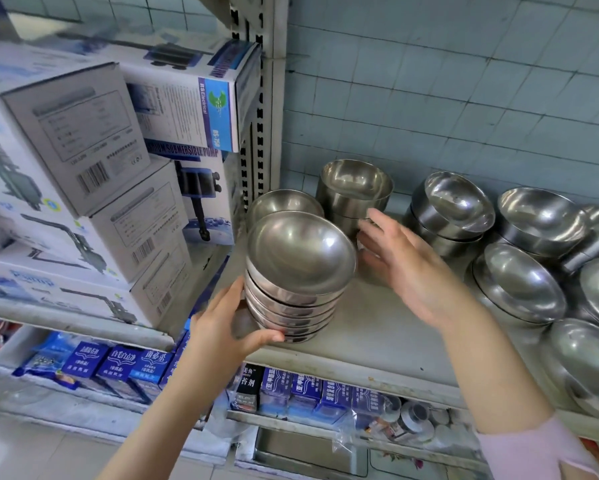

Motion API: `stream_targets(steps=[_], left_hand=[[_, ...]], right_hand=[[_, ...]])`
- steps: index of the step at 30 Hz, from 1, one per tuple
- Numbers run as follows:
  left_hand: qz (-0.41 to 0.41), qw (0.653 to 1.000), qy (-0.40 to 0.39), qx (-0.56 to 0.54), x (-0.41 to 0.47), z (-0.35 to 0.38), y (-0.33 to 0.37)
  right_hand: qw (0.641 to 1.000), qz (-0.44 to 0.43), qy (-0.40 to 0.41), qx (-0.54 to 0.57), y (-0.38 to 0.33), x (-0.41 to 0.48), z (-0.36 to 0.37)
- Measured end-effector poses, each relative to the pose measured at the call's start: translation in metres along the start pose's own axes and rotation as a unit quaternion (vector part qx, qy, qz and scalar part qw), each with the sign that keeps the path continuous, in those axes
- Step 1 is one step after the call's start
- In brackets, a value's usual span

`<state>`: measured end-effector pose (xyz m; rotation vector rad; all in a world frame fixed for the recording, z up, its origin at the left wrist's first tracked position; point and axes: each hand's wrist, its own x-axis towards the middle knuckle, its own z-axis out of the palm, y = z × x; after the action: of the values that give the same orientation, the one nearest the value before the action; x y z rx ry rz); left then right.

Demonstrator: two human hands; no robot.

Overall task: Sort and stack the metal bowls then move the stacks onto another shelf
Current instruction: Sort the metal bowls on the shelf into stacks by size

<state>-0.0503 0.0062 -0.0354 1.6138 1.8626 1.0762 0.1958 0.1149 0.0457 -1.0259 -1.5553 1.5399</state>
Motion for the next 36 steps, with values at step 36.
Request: stream_targets(steps=[36], left_hand=[[-0.034,0.999,0.026,-0.015,-0.013,-0.026,-0.01]], right_hand=[[0.972,0.11,0.171,0.117,0.041,0.071,0.058]])
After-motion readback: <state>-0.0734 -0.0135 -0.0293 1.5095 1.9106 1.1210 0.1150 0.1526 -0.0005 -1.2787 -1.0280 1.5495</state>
